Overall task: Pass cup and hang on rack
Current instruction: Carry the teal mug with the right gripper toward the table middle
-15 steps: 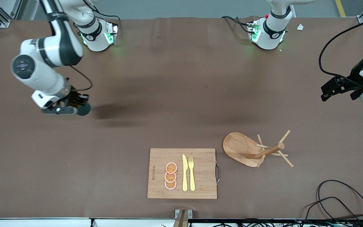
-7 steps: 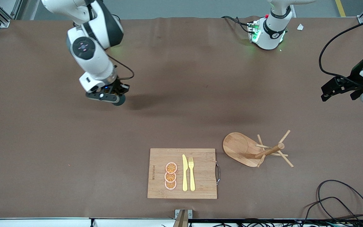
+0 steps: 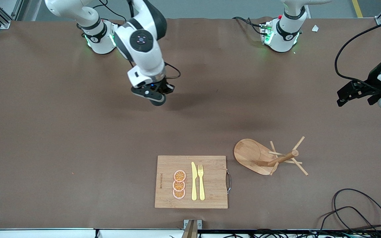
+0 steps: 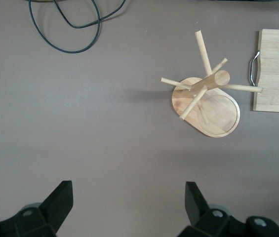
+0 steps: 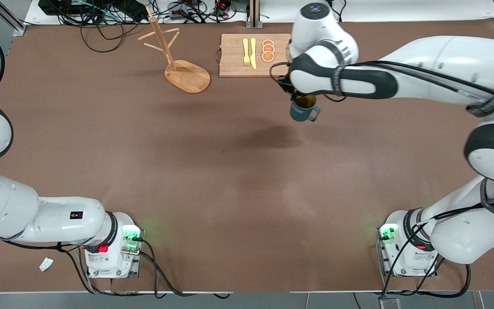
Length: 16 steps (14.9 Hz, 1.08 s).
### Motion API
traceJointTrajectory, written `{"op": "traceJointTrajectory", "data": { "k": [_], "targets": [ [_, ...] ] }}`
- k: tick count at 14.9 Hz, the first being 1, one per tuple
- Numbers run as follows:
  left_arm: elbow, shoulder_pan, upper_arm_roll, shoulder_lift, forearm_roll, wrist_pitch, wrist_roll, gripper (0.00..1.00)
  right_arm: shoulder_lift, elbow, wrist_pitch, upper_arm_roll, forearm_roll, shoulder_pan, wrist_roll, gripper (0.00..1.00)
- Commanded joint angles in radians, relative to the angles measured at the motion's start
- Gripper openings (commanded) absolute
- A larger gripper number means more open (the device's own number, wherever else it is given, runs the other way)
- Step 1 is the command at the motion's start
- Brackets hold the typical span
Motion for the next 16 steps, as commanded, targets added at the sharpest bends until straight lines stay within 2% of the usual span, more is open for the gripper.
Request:
{"op": "traceJointTrajectory", "data": {
  "k": [1, 4, 7, 13, 16],
  "targets": [
    [0.025, 0.004, -0.004, 0.016, 0.003, -0.015, 0.001, 1.0, 0.137, 0.156, -0.011, -0.014, 0.026, 0.056, 0.135, 0.0],
    [0.025, 0.003, -0.002, 0.019, 0.016, -0.011, -0.001, 1.0, 0.254, 0.271, -0.015, -0.015, 0.012, 0.12, 0.312, 0.0],
    [0.042, 0.004, 0.005, 0.057, 0.016, -0.002, -0.001, 1.0, 0.329, 0.351, -0.014, -0.015, 0.014, 0.142, 0.428, 0.0],
    [0.06, -0.006, 0.018, 0.085, 0.016, 0.002, -0.002, 1.0, 0.435, 0.437, 0.008, -0.015, 0.017, 0.17, 0.536, 0.0],
    [0.06, -0.016, 0.012, 0.101, 0.006, 0.002, -0.007, 1.0, 0.47, 0.444, 0.038, -0.015, 0.012, 0.18, 0.555, 0.0]
  ]
}}
